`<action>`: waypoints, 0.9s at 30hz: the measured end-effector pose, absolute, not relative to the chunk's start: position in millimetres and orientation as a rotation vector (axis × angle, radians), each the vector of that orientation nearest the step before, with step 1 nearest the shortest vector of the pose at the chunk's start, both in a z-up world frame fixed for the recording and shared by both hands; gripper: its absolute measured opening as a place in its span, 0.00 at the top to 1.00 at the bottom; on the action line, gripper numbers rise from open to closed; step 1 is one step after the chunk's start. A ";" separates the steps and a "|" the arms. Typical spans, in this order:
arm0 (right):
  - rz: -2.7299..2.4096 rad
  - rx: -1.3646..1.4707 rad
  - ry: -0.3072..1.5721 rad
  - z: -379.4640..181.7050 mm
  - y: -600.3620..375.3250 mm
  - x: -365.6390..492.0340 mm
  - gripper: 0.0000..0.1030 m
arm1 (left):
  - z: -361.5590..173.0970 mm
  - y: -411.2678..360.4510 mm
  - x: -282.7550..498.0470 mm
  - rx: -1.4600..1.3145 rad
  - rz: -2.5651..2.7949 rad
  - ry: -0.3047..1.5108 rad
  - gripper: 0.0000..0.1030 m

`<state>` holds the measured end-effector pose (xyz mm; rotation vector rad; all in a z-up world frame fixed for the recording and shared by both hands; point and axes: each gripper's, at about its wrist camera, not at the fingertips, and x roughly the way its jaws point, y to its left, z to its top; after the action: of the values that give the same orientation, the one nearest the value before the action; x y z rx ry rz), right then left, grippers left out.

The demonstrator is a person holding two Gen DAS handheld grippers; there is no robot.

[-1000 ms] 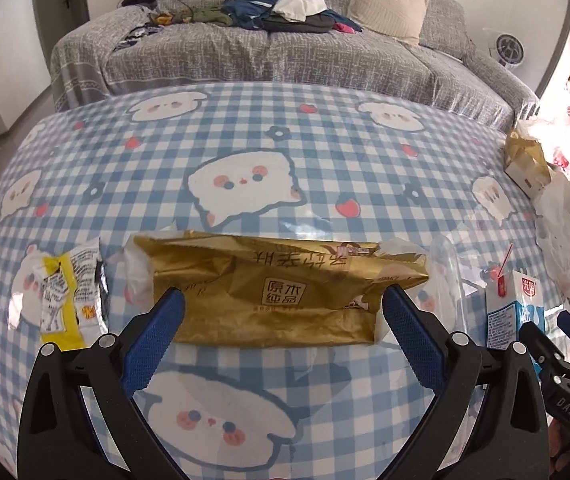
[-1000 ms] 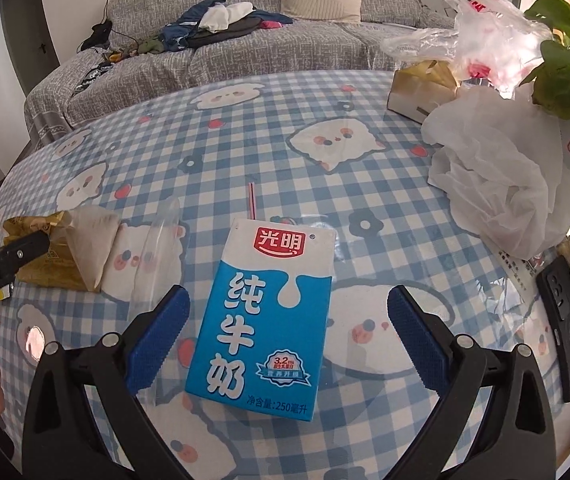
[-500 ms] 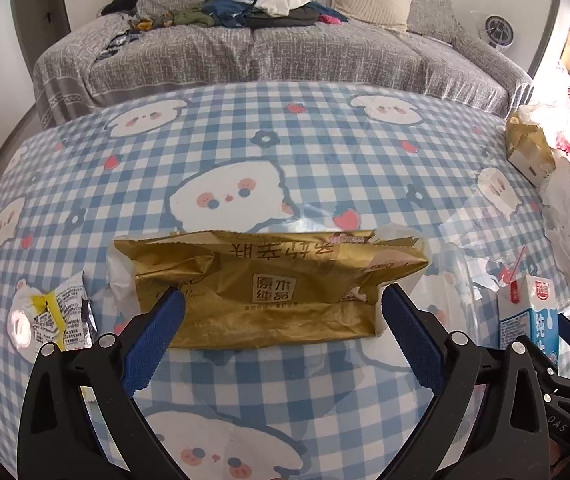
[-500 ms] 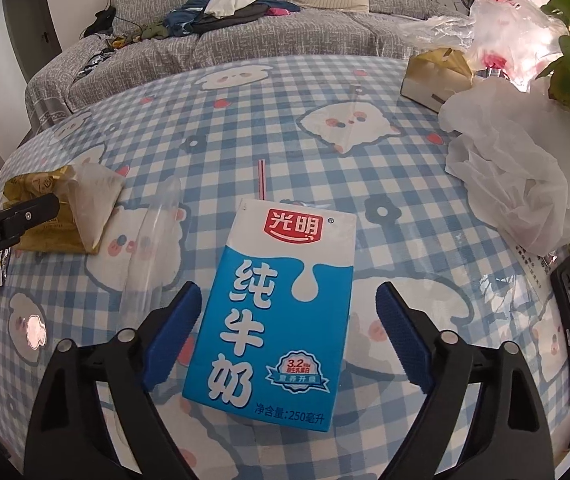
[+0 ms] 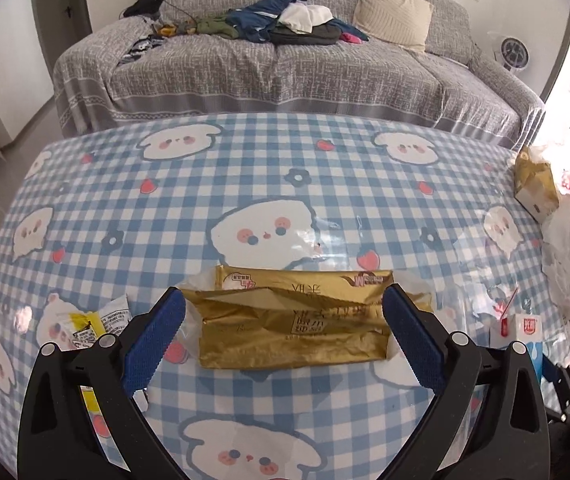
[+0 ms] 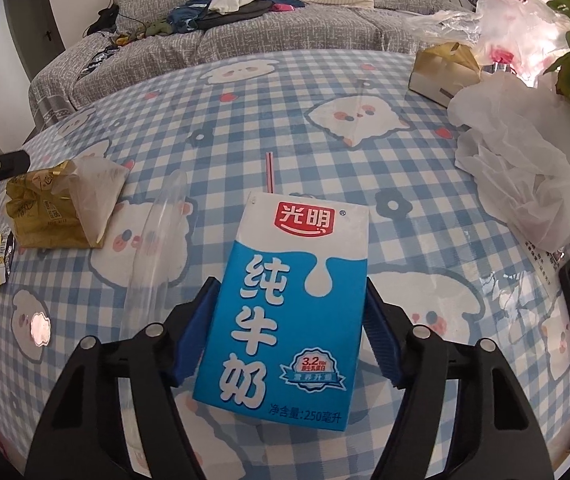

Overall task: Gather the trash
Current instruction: 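Grasp the gold snack bag with the left tool while the right tool grasps the milk carton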

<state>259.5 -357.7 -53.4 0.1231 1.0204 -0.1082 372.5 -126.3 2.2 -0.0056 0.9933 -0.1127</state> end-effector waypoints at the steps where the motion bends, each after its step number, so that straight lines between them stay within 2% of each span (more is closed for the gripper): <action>1: -0.108 0.121 1.020 -53.2 -357.4 259.7 0.36 | 1.7 -126.2 375.1 -0.019 -0.114 0.999 0.06; 9: -0.114 0.096 1.015 -54.5 -353.3 260.8 0.38 | -20.8 -139.5 391.4 -0.022 -0.119 1.044 0.06; 15: -0.110 0.099 1.015 -54.4 -353.9 260.3 0.38 | -38.4 -147.3 391.8 0.021 -0.092 1.067 0.10; 19: -0.111 0.099 1.015 -54.6 -354.1 260.4 0.38 | -41.2 -147.5 389.7 0.012 -0.085 1.085 0.25; 21: -0.112 0.098 1.016 -54.6 -354.2 260.5 0.38 | -42.5 -145.8 389.1 0.004 -0.071 1.096 0.36; 22: -0.111 0.099 1.016 -54.5 -354.3 260.5 0.38 | -44.5 -145.1 389.5 0.009 -0.058 1.108 0.44; 23: -0.111 0.099 1.016 -54.5 -354.1 260.5 0.39 | -45.9 -144.3 389.7 0.012 -0.051 1.112 0.57; 24: -0.110 0.099 1.016 -54.4 -354.4 260.3 0.39 | -47.4 -143.5 390.1 0.015 -0.046 1.119 0.64; 26: -0.112 0.101 1.014 -54.3 -354.3 260.2 0.39 | -51.7 -141.5 391.4 0.019 -0.034 1.133 0.85; 27: -0.112 0.102 1.014 -54.2 -354.4 260.1 0.39 | -54.7 -140.9 392.3 0.014 -0.043 1.144 0.88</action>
<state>260.1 -354.4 -54.2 0.1022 1.0144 -0.1120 392.3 -140.9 -54.7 0.0141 1.1437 -0.0427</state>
